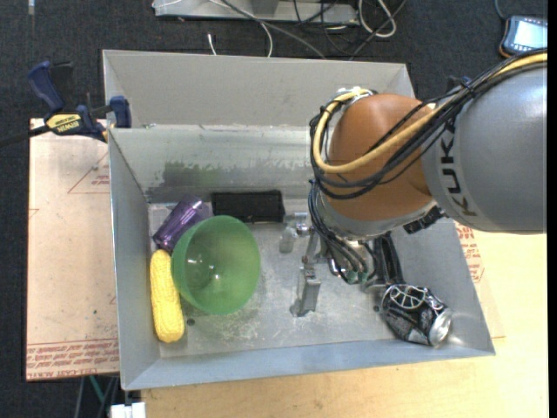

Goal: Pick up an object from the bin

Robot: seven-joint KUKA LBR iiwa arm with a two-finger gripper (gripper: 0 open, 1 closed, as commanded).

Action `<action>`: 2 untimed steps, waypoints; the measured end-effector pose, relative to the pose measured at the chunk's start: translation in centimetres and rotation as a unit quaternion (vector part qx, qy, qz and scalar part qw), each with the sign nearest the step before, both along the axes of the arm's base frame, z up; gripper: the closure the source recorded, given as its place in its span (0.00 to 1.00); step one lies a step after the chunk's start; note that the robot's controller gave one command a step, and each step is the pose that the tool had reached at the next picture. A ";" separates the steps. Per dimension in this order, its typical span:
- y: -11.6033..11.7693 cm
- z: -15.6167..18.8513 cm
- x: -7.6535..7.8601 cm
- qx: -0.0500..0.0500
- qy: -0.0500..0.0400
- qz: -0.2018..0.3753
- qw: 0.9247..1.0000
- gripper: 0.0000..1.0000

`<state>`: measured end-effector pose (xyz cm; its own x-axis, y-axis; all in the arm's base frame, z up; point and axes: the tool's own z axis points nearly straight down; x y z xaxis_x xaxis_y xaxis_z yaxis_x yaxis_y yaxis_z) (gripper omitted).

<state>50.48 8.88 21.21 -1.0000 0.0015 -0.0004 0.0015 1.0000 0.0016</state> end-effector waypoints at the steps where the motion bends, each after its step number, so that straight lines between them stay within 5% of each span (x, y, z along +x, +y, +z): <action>1: 0.0 0.0 0.0 0.000 0.000 0.000 1.000 0.00; 2: 3.1 -6.3 -1.7 0.000 0.003 0.030 1.000 0.00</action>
Offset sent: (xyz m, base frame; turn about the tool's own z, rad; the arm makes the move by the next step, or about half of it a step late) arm -0.0156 0.0299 -0.0607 -0.0567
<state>48.76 12.03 14.89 -0.9982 -0.0593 0.0047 -0.0593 0.9982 0.0026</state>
